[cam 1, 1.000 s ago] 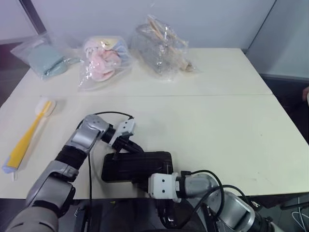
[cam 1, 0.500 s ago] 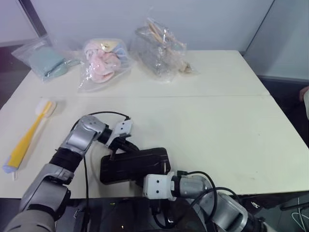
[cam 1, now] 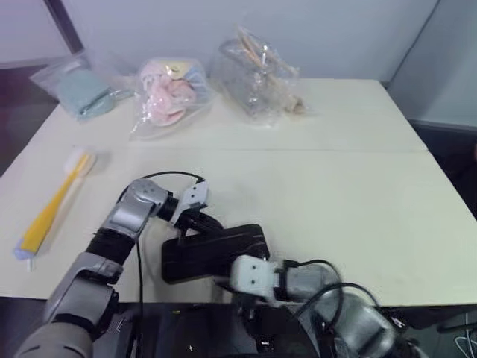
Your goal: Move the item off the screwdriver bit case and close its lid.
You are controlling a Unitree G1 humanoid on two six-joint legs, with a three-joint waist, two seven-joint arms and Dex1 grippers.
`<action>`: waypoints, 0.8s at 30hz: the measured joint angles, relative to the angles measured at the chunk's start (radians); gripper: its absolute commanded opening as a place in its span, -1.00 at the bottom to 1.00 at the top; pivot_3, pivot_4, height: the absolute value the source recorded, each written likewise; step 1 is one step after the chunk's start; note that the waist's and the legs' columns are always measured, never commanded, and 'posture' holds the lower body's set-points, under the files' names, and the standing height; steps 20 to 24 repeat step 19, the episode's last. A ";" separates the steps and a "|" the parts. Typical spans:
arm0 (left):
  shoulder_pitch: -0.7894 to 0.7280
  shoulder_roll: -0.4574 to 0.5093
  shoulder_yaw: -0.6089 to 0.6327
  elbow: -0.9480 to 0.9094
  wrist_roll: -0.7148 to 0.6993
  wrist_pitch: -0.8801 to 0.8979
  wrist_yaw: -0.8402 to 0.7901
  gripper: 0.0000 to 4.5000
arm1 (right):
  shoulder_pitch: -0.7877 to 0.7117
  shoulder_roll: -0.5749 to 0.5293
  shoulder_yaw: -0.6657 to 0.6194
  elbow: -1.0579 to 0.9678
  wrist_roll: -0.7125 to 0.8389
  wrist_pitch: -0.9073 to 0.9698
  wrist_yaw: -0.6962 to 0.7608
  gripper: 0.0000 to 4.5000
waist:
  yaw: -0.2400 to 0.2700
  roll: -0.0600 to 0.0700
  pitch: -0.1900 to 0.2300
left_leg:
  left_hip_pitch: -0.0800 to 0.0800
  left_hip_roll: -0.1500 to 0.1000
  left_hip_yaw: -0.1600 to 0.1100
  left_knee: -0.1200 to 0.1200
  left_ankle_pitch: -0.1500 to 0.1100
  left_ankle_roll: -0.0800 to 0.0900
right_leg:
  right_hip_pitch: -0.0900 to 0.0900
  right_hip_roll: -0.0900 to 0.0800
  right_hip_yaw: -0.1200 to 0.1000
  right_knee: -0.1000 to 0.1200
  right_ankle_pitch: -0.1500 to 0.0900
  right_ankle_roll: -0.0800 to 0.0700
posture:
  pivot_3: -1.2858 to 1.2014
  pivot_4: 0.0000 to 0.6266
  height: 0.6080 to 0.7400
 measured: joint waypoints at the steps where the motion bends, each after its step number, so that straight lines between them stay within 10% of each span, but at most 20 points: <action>1: -0.010 0.027 0.016 0.025 -0.004 -0.004 0.000 0.16 | 0.008 -0.020 -0.097 -0.037 0.064 0.063 0.021 0.27 | -0.008 -0.001 0.001 | 0.000 0.000 0.001 0.000 0.000 0.000 | -0.001 0.000 0.000 0.000 0.000 0.001 | 0.03 -0.52 0.95; 5: -0.004 0.216 0.105 -0.013 -0.071 0.041 -0.047 0.98 | 0.044 -0.161 -0.435 -0.136 0.318 0.188 0.168 1.00 | -0.032 -0.001 0.004 | -0.001 0.004 0.000 -0.004 0.000 0.000 | -0.004 0.003 0.000 0.001 -0.001 0.002 | 0.03 -0.52 0.95; 12: 0.319 0.690 0.410 -0.475 -0.464 0.342 -0.088 0.99 | 0.011 -0.417 -0.899 -0.028 0.577 0.214 0.387 1.00 | -0.046 0.002 0.009 | -0.002 0.003 0.001 -0.015 0.000 0.000 | -0.009 -0.001 -0.001 0.000 -0.003 0.003 | 0.03 -0.52 0.95; 18: 0.652 0.716 0.745 -0.665 -0.537 0.461 -0.086 0.99 | 0.023 -0.502 -0.948 0.080 0.601 0.144 0.459 1.00 | -0.039 0.004 0.015 | -0.002 0.001 0.002 -0.015 0.000 0.000 | -0.010 -0.002 -0.001 -0.001 -0.007 0.001 | 0.03 -0.52 0.95; 24: 0.669 0.712 0.771 -0.678 -0.537 0.465 -0.084 0.99 | 0.022 -0.504 -0.947 0.090 0.603 0.135 0.460 1.00 | -0.038 0.004 0.015 | -0.002 0.001 0.002 -0.015 0.000 0.000 | -0.010 -0.002 -0.001 -0.001 -0.008 0.002 | 0.03 -0.52 0.95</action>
